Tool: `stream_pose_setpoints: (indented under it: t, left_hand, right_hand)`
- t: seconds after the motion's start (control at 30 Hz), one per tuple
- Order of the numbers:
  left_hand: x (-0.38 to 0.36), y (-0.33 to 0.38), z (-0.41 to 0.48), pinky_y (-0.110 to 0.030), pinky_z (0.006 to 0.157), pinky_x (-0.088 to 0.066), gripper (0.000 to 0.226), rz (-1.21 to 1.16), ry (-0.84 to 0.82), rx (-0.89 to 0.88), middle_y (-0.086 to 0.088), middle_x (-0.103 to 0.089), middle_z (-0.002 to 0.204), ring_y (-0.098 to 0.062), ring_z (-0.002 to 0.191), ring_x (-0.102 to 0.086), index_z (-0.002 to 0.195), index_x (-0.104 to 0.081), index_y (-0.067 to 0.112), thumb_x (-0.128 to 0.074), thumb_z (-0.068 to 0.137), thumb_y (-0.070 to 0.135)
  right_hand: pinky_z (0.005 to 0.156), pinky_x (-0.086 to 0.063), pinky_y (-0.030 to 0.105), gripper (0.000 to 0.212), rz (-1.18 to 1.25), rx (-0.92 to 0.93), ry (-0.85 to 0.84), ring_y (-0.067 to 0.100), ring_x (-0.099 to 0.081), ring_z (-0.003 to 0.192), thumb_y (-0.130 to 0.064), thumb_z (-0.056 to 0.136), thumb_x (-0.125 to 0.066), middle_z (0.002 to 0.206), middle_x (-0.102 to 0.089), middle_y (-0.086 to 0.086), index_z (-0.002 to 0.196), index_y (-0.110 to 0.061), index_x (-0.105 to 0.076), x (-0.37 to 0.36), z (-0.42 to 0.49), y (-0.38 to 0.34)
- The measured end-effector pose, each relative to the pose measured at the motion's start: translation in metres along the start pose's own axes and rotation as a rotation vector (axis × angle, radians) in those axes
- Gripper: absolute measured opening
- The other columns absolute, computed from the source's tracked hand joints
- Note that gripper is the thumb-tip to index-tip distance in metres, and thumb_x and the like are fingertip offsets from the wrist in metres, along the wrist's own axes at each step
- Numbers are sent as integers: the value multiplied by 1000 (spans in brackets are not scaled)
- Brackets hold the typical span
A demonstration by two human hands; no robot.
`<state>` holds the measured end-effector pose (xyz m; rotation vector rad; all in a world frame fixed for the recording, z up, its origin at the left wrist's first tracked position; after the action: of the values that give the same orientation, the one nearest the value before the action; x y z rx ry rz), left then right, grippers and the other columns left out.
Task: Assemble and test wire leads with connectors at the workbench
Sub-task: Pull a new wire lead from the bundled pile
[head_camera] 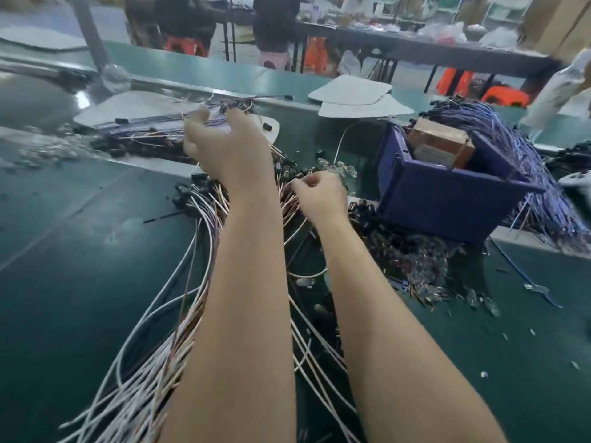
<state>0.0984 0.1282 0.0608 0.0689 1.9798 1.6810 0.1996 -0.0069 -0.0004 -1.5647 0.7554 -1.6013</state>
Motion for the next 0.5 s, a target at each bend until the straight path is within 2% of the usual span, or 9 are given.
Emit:
stream_pose_setpoints:
  t: [0.07,0.13,0.17,0.23,0.3,0.37,0.4,0.43,0.5]
  left_hand:
    - [-3,-14,-2,-29,78,-44,35,-54,-45,99,-18,-38,145,-29,123,-48,128,-45,5,-44,93,9]
    - [-2,-19,-9,-27,63,-45,37,-54,-76,148,-20,-37,146,-28,117,-52,130,-44,5,-45,93,9]
    - [0,-20,-10,-25,57,-44,37,-55,-69,158,-20,-36,147,-25,110,-56,130,-44,6,-45,93,10]
    - [5,-20,-9,-23,62,-44,35,-54,-52,156,-18,-38,146,-17,90,-57,129,-45,9,-45,93,13]
    - [9,-21,-8,-21,56,-36,33,-38,-34,147,-15,-39,144,-7,73,-48,126,-46,12,-45,93,14]
    - [12,-22,-8,-20,55,-34,33,-16,-21,137,-16,-39,144,-6,69,-42,125,-46,11,-44,92,13]
    - [13,-24,-8,-23,59,-39,34,6,-22,145,-18,-39,144,-9,71,-44,125,-45,9,-43,92,13]
    - [13,-27,-8,-32,68,-47,36,46,-29,155,-21,-40,143,-14,77,-49,126,-46,5,-42,92,13]
    - [9,-34,-10,-45,93,-45,41,225,-91,181,-25,-45,139,-34,105,-57,129,-47,-3,-40,92,14]
  right_hand:
    - [67,-40,27,31,-281,44,-125,23,-56,81,-40,85,-60,86,-65,4,92,-11,-68,-14,-7,-6]
    - [70,-41,28,25,-388,29,-204,27,-56,85,-32,85,-60,91,-64,8,97,-11,-68,-26,-12,-10]
    - [69,-41,28,20,-387,13,-209,28,-55,84,-25,85,-59,93,-64,10,96,-10,-68,-29,-12,-10]
    - [60,-39,26,14,-313,-18,-203,28,-49,76,-18,86,-57,81,-61,11,84,-7,-65,-29,-12,-8]
    - [49,-32,26,22,-214,-35,-183,26,-43,64,-18,86,-58,61,-50,7,71,-2,-63,-21,-12,-5]
    - [45,-28,26,36,-149,-4,-142,19,-36,50,-19,89,-55,49,-39,2,55,-8,-53,-13,-13,-8]
    - [45,-27,27,40,-103,23,-128,16,-32,45,-19,92,-53,45,-35,-1,53,-12,-48,-10,-14,-11]
    - [45,-26,28,38,-13,39,-128,13,-30,43,-19,94,-51,44,-34,-4,56,-13,-50,-9,-15,-15]
    - [49,-28,25,32,266,31,-165,10,-34,44,-15,97,-48,48,-43,-5,67,-9,-58,-8,-18,-23]
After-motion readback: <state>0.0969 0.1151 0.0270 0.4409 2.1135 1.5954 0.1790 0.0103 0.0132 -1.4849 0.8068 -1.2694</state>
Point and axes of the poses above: each hand's wrist, its own z-axis towards the middle knuckle, its own x-axis out of the back of the hand, y = z × x, the point moved 8 cm from there along z, towards the middle knuckle
